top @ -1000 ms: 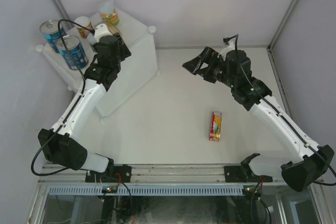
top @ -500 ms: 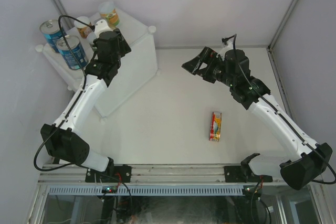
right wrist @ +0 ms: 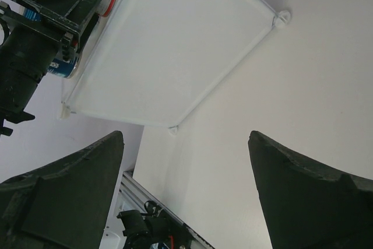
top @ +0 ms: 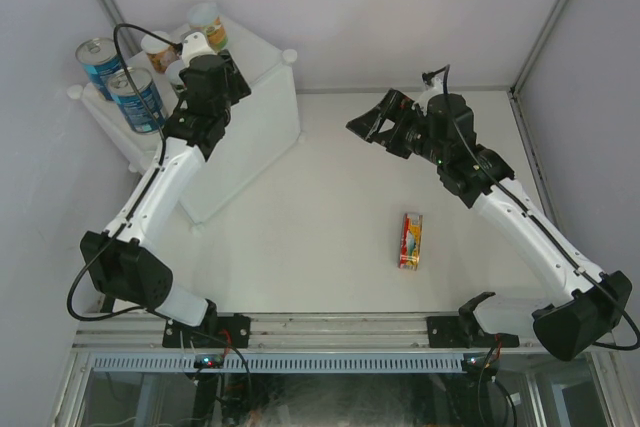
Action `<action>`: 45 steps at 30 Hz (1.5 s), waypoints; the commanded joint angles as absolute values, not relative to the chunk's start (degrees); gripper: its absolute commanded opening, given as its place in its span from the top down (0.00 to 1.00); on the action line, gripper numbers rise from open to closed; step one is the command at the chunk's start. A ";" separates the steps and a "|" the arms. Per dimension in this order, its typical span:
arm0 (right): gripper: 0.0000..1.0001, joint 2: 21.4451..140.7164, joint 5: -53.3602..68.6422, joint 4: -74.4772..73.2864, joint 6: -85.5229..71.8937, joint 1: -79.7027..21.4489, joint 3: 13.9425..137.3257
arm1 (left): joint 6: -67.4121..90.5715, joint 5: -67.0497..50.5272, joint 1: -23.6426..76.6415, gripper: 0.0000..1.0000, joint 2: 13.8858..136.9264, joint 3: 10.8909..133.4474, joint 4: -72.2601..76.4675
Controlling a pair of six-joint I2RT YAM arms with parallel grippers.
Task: Place and organize the canned foods onto the counter
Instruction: Place the canned food on the counter, then pick up the canned food from the center of the board.
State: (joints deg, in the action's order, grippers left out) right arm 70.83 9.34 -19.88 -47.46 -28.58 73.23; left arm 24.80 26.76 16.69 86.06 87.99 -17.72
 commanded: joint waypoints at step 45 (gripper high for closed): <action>0.00 29.26 -2.83 -49.48 -43.34 -12.01 43.60 | 31.24 25.15 58.79 0.30 84.33 77.51 -28.67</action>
